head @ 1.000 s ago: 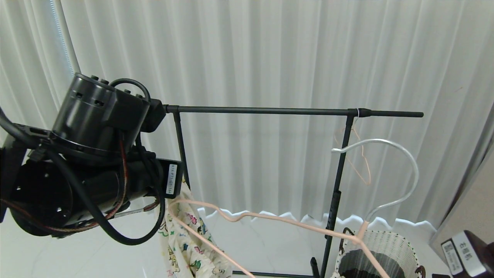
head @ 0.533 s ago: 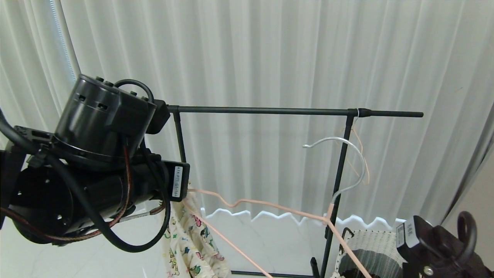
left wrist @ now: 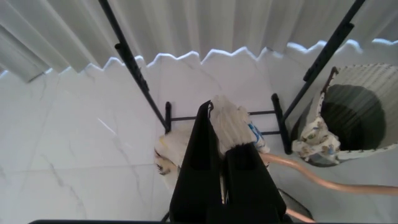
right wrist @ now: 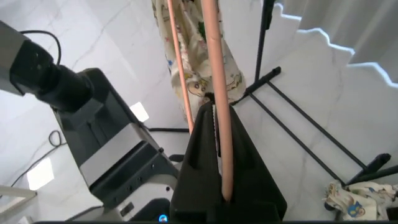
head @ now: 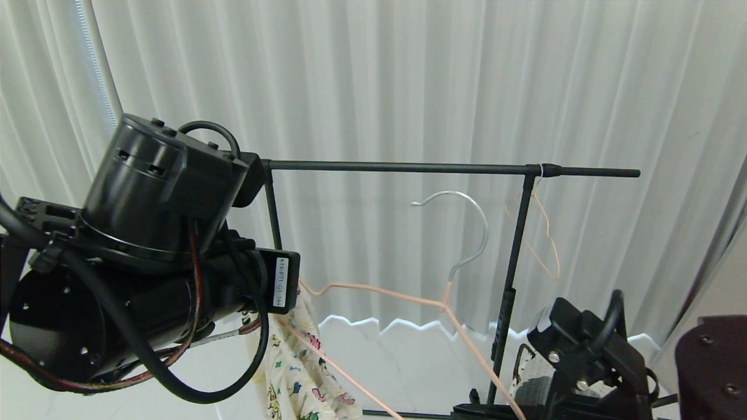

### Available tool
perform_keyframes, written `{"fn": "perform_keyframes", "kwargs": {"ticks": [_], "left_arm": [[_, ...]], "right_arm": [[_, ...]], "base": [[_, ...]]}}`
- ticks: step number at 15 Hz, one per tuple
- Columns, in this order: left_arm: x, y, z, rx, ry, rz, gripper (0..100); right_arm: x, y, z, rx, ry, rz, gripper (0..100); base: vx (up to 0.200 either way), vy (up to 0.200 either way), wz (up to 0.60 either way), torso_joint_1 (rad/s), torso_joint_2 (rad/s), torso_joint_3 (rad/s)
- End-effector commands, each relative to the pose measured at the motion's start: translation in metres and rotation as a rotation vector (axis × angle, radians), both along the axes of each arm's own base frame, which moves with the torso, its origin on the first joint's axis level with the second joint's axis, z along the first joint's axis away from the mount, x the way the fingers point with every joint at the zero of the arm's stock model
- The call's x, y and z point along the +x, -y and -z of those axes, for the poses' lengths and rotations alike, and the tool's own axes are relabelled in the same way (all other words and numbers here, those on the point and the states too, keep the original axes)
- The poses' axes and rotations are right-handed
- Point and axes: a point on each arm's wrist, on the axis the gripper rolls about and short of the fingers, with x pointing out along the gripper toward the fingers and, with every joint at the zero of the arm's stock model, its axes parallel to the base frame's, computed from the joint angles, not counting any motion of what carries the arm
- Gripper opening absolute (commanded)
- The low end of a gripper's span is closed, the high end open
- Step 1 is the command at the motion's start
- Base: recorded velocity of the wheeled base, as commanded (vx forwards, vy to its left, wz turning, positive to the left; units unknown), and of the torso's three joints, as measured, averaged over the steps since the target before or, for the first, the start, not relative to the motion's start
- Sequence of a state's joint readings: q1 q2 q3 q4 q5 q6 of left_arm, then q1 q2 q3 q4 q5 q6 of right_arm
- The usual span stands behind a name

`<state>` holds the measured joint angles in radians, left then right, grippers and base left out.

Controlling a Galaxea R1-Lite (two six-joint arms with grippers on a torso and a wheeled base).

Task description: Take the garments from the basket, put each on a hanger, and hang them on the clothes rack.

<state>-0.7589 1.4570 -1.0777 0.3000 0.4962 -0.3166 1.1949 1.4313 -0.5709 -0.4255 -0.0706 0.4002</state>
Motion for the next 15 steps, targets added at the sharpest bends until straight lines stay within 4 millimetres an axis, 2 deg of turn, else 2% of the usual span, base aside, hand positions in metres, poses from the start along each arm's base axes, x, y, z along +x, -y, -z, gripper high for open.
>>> {"fn": "perform_keyframes", "kwargs": {"ticks": [1,8,15], "left_arm": [[-0.005,0.005,-0.001,-0.018,0.004,0.011,0],[-0.019,0.020,-0.015,-0.119,0.026,0.050,0],[-0.052,0.040,-0.035,-0.228,0.047,0.193,0]], "right_arm": [[0.006,-0.014,0.008,-0.026,-0.008,0.004,0],[0.018,-0.045,0.015,-0.014,0.003,0.042,0],[0.021,-0.064,0.016,0.000,-0.003,0.034,0]], "base": [[0.000,0.000,0.00,0.000,0.00,0.000],[0.000,0.000,0.00,0.000,0.00,0.000],[0.000,0.000,0.00,0.000,0.00,0.000]]}}
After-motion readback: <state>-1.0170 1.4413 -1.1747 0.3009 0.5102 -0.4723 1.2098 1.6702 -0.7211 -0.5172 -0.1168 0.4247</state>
